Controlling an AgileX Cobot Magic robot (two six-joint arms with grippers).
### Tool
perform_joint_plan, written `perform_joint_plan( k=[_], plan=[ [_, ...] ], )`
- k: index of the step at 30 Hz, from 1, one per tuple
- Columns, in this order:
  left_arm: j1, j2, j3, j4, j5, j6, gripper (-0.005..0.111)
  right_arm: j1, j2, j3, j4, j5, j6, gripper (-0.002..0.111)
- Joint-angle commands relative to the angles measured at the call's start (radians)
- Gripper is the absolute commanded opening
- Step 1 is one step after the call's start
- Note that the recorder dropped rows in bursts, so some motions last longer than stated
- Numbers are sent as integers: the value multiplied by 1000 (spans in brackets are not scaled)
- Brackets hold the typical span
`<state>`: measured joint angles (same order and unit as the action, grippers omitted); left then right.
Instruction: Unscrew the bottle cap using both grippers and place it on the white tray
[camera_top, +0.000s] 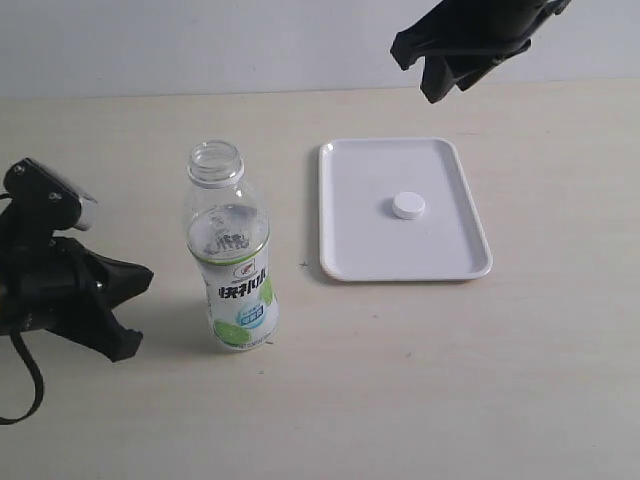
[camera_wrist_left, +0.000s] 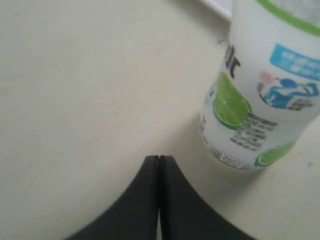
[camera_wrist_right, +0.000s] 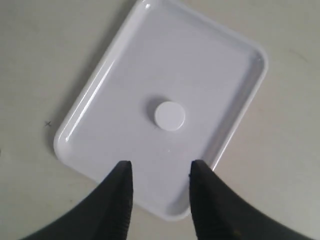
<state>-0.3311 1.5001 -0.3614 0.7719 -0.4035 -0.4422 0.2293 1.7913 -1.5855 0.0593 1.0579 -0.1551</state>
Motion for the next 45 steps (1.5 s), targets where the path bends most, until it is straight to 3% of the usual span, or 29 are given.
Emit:
perform_joint_plan(
  k=[1,9,15,20,30,34,41,45],
  plan=[
    [-4,-127,54,-113,-22,-15,0,-4,-27,43,21,39,3,37],
    [-4,-615,207,-272,-64,-18,0,-4,-27,45,21,41,34,37],
    [-4,-1061,253,-283,90,-88,0,-4,-27,45,21,-39,34,37],
    [-4,-1276,267,-283,139,-108,0,-4,-27,45,21,-96,34,37],
    [-4,-1418,267,-283,139,-108,0,-4,-27,45,21,-122,34,37],
    [1,-1440,267,-281,149,-5,0,-4,-27,45,21,-122,34,37],
    [192,-1500,267,-283,345,-163,0,-4,-27,45,21,-122,34,37],
    [244,-1500,267,-283,483,-167,0,-4,-27,45,21,-122,34,37]
  ],
)
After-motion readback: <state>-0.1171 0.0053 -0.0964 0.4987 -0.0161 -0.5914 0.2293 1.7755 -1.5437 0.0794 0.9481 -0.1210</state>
